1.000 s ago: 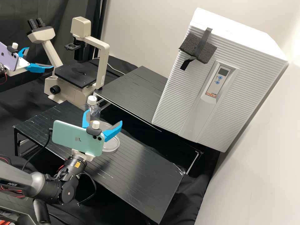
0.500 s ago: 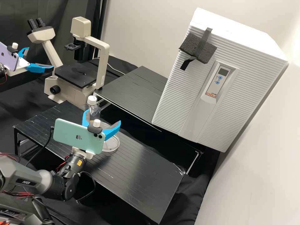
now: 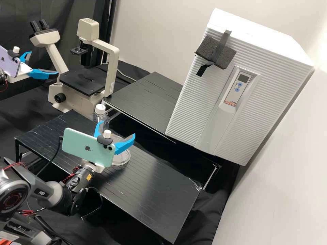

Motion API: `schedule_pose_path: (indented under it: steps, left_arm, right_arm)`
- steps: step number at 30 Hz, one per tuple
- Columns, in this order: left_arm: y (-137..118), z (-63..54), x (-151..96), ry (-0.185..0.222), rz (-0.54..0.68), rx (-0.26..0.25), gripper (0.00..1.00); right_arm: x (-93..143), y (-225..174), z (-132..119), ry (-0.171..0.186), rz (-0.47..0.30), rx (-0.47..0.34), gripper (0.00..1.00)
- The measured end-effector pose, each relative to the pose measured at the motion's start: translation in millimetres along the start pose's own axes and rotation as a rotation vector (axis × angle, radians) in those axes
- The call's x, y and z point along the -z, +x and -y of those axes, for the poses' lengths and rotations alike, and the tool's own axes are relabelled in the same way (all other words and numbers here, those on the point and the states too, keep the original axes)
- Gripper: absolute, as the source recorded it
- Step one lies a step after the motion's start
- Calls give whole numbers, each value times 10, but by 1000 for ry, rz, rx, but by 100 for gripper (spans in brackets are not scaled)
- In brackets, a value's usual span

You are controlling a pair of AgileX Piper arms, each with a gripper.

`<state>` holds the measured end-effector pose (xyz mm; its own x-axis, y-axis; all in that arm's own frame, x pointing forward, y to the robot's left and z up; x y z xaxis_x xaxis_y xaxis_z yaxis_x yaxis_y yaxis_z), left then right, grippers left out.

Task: Close the petri dish lid.

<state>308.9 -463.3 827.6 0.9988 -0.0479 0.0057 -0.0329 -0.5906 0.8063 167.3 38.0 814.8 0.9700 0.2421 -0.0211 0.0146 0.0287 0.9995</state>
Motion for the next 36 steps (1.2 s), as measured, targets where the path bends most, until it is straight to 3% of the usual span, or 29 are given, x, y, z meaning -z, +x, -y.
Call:
schedule_pose_path:
  steps: [8, 13, 23, 27, 36]
  left_arm:
    - [0, 0, 0, 0, 0, 0, 100]
    - [0, 0, 0, 0, 0, 0, 100]
    - [0, 0, 0, 0, 0, 0, 100]
    - [0, 0, 0, 0, 0, 0, 100]
    - [0, 0, 0, 0, 0, 0, 100]
  right_arm:
    - [-81, -8, -61, -11, 52, -43, 0]
    - [-129, 6, -34, -2, 76, -27, 0]
    - [-149, 12, -22, 2, 86, -19, 0]
    - [-182, -3, -48, -19, 96, -19, 0]
    - [-260, -61, -116, -12, 100, -5, 0]
